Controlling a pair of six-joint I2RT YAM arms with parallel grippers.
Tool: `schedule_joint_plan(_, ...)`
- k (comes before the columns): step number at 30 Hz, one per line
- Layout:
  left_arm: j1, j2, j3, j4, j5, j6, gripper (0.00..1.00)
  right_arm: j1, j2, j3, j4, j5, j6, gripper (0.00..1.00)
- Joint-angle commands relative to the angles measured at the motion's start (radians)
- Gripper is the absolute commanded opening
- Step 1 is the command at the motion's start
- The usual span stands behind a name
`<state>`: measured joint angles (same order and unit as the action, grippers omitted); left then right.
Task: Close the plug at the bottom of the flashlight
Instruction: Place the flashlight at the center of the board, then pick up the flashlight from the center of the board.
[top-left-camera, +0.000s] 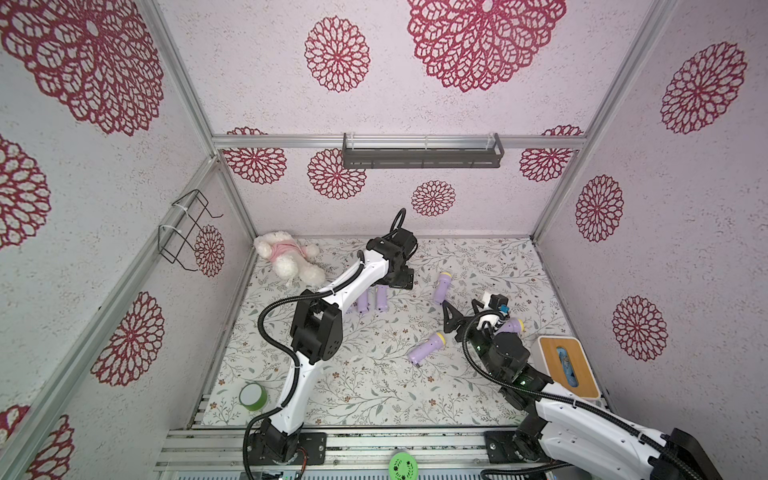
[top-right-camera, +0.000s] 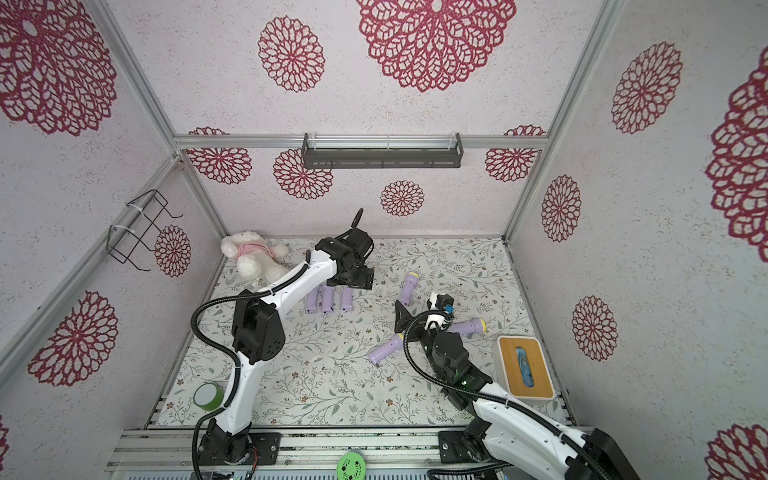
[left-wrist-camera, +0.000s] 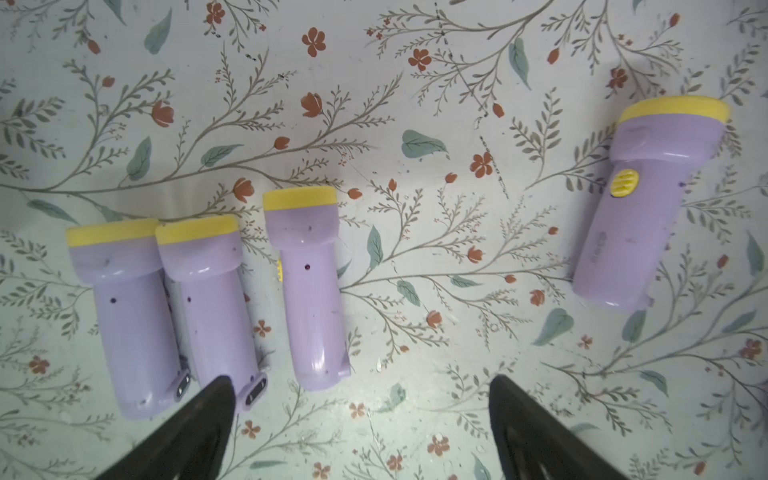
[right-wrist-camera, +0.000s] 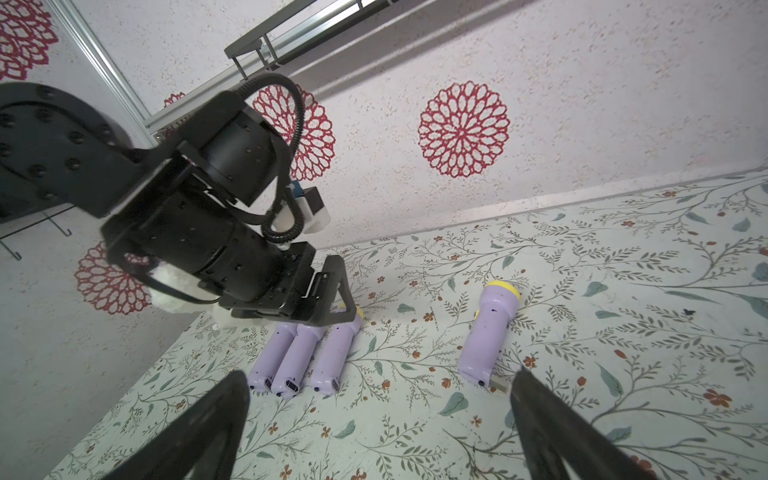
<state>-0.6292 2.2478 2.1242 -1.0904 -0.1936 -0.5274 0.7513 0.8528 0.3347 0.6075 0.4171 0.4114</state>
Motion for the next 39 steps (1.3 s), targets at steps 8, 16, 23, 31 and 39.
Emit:
schedule_joint_plan(8, -0.099, -0.221, -0.320, 0.226, 0.003, 0.162, 0.97, -0.008, -0.074, 0.033, -0.052, 0.084, 0.015, 0.99)
schedule_joint_plan(16, -0.150, -0.387, -0.550, 0.377, 0.090, 0.218, 0.97, -0.042, -0.110, 0.120, -0.244, 0.085, 0.075, 0.99)
schedule_joint_plan(23, -0.201, -0.446, -0.675, 0.458, 0.145, 0.237, 0.97, -0.083, -0.096, 0.242, -0.497, 0.103, 0.160, 0.99)
schedule_joint_plan(31, -0.283, -0.434, -0.718, 0.484, 0.157, 0.260, 0.97, -0.136, -0.065, 0.337, -0.709, 0.093, 0.229, 0.99)
schedule_joint_plan(39, -0.342, -0.361, -0.702, 0.463, 0.135, 0.273, 0.99, -0.188, -0.050, 0.396, -0.809, 0.015, 0.236, 0.99)
